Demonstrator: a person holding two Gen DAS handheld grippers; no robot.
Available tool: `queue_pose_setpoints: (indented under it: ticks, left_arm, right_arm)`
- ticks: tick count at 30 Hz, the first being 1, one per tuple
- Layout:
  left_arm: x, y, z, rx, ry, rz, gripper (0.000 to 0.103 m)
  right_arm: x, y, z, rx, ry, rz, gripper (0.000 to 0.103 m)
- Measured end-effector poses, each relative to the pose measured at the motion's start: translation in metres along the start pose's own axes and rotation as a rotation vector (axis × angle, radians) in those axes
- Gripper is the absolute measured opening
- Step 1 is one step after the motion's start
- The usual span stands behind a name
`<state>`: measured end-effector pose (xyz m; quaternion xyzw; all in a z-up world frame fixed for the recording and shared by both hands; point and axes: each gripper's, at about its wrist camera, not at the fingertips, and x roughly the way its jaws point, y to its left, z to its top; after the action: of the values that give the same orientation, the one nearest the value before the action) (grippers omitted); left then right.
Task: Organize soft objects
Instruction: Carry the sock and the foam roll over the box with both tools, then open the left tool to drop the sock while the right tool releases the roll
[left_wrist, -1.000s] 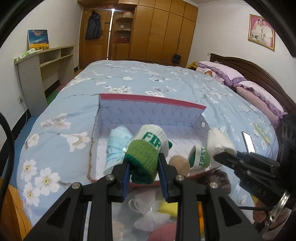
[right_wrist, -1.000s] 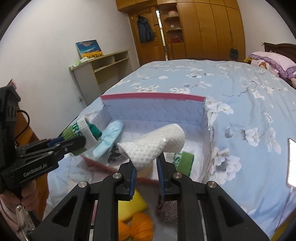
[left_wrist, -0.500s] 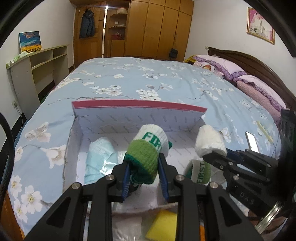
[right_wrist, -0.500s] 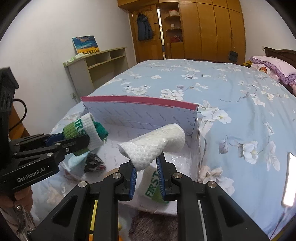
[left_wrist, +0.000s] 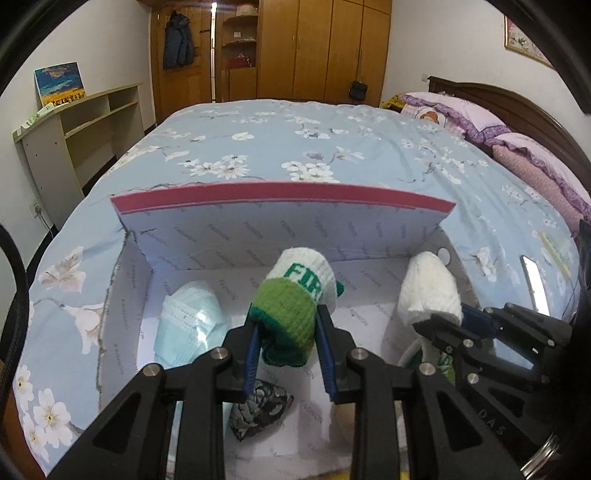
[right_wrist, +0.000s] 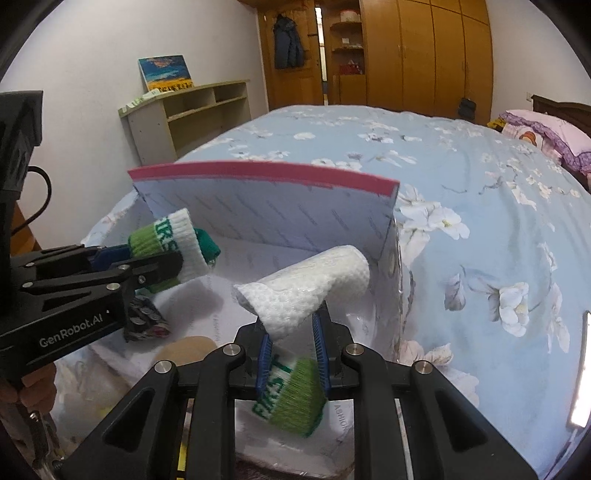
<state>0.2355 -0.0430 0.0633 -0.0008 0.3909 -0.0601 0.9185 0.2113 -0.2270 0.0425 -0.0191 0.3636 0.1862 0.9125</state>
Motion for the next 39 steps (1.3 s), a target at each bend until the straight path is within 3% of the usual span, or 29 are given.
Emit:
queue_pose_setpoints:
  ticks: [10, 19, 24, 39]
  left_arm:
    - [0.024, -0.003, -0.006, 0.0, 0.059, 0.007, 0.03]
    - [0.026, -0.003, -0.005, 0.0, 0.074, 0.019, 0.046]
    - [0.019, -0.002, -0.004, -0.004, 0.06, 0.027, 0.047]
    - [-0.016, 0.007, -0.008, -0.01, 0.029, 0.018, 0.047]
  right_arm:
    - [0.012, -0.002, -0.004, -0.015, 0.015, -0.018, 0.021]
    - [0.012, 0.002, -0.005, -0.014, 0.01, -0.017, 0.032]
    - [0.009, 0.0, -0.004, 0.004, 0.002, -0.012, 0.042]
    - [-0.015, 0.001, -0.004, 0.034, -0.014, -0.021, 0.043]
